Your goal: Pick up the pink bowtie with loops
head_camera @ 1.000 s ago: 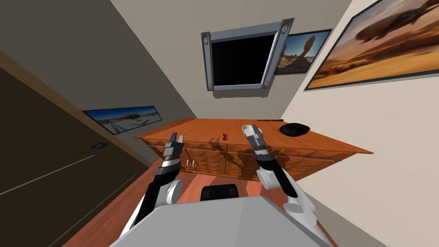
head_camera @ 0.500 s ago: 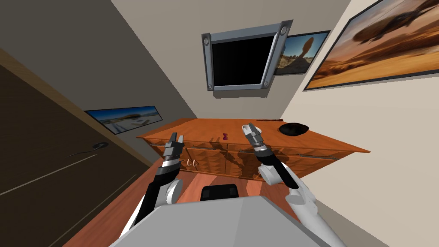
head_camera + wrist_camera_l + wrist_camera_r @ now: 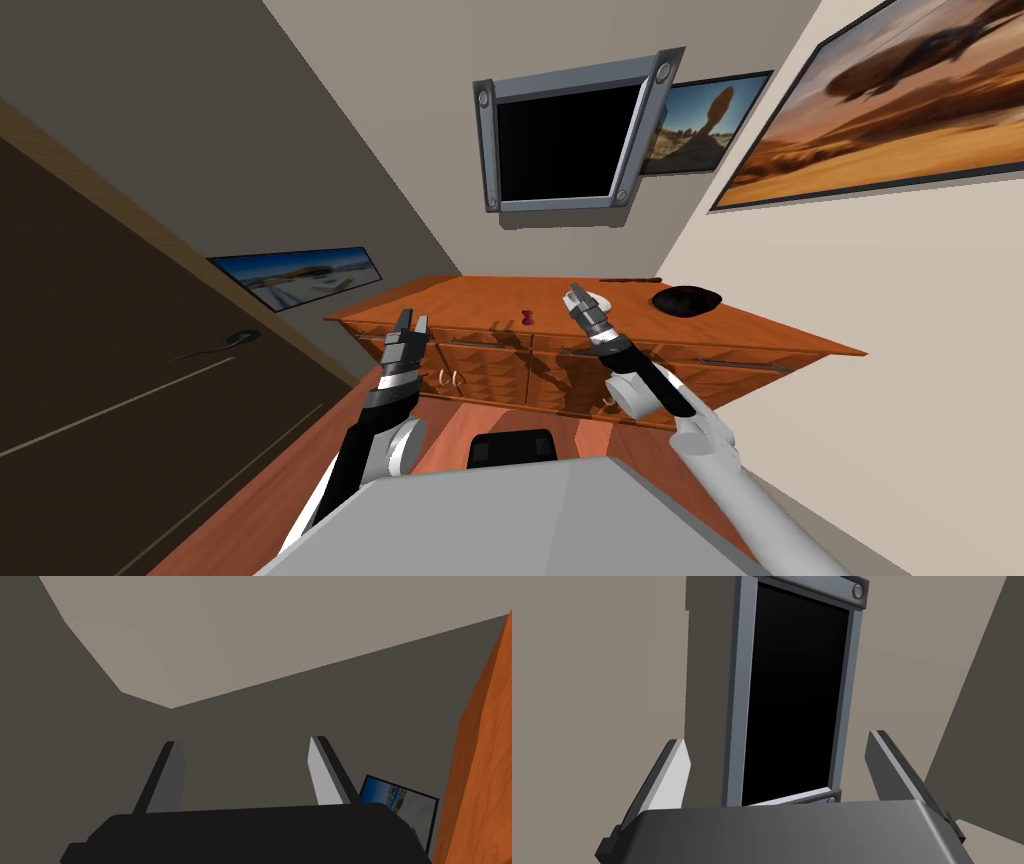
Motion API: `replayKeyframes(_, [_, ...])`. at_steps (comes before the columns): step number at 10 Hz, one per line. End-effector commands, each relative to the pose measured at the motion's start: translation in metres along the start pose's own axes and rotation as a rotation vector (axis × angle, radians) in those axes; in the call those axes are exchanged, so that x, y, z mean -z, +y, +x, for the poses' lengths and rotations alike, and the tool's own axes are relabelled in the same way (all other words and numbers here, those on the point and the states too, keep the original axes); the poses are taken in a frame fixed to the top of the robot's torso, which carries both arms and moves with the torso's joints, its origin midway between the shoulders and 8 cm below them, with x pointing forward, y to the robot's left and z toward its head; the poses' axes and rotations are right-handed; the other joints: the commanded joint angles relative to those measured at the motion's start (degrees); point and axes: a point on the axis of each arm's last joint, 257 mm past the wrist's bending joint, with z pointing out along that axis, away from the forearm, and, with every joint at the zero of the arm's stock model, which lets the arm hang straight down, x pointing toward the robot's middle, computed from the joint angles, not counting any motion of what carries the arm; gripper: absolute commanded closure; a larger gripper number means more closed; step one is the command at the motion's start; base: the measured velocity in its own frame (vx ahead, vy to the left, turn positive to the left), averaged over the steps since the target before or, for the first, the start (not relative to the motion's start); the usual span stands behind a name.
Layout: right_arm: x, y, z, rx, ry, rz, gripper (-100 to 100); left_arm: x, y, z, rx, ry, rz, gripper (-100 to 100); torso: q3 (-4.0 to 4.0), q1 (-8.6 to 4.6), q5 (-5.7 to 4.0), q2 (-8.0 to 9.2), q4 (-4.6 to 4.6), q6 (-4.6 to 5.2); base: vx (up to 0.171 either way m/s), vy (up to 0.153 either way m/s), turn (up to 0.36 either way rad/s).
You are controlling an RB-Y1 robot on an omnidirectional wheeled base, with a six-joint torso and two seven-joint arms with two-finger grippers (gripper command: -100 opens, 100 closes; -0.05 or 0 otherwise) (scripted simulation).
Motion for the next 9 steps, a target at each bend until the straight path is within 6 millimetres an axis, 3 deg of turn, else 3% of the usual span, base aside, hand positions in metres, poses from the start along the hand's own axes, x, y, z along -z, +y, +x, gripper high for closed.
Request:
replayKeyframes(1, [-0.004,-0.004,0.002,0.026,0.033,0.022,-100,0.000,0.000,0.000,0.000,0.000,0.000,0,0.00,0.00,0.00,0.00,0.00,0.00,-0.011,0.017,0.011])
replayKeyframes(9, [-0.026,-0.036,0.012,0.158,0.211,0.186,-100,0.000,0.000,0.000,0.000,0.000,0.000,0,-0.03,0.04,0.01,-0.05,-0.01,0.00,-0.005,0.022,0.036])
